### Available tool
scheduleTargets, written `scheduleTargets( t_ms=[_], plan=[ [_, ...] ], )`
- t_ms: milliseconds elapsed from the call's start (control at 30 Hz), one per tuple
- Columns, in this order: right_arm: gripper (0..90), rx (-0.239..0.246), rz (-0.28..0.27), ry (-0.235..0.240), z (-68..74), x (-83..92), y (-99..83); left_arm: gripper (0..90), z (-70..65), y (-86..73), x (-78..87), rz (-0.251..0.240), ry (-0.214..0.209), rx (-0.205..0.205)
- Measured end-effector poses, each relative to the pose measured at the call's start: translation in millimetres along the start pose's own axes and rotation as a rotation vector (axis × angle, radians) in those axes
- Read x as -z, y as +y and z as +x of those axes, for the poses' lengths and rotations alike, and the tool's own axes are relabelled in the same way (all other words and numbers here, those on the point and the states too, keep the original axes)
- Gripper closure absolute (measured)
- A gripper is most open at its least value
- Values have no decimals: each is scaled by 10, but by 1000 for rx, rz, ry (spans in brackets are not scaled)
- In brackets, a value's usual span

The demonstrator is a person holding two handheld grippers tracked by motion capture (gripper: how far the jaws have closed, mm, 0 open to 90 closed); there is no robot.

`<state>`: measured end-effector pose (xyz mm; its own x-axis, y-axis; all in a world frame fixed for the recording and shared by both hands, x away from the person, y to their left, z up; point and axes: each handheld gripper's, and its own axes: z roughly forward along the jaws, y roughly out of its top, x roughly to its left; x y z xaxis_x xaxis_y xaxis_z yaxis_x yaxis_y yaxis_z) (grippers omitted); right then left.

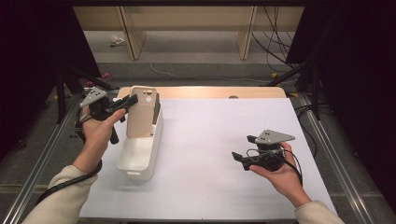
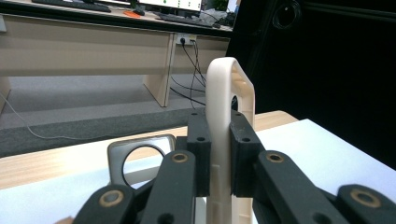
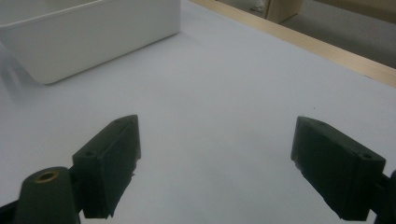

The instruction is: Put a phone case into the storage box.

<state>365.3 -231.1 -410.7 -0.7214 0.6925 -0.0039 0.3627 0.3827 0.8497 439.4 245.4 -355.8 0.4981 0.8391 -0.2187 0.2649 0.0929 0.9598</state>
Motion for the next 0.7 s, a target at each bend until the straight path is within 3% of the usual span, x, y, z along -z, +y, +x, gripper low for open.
scheduleTargets(
  t_ms=[700],
  plan=[
    [165,-2,4,2,-5,-3,-4,810,116,5,-93,0,15,10]
  ],
)
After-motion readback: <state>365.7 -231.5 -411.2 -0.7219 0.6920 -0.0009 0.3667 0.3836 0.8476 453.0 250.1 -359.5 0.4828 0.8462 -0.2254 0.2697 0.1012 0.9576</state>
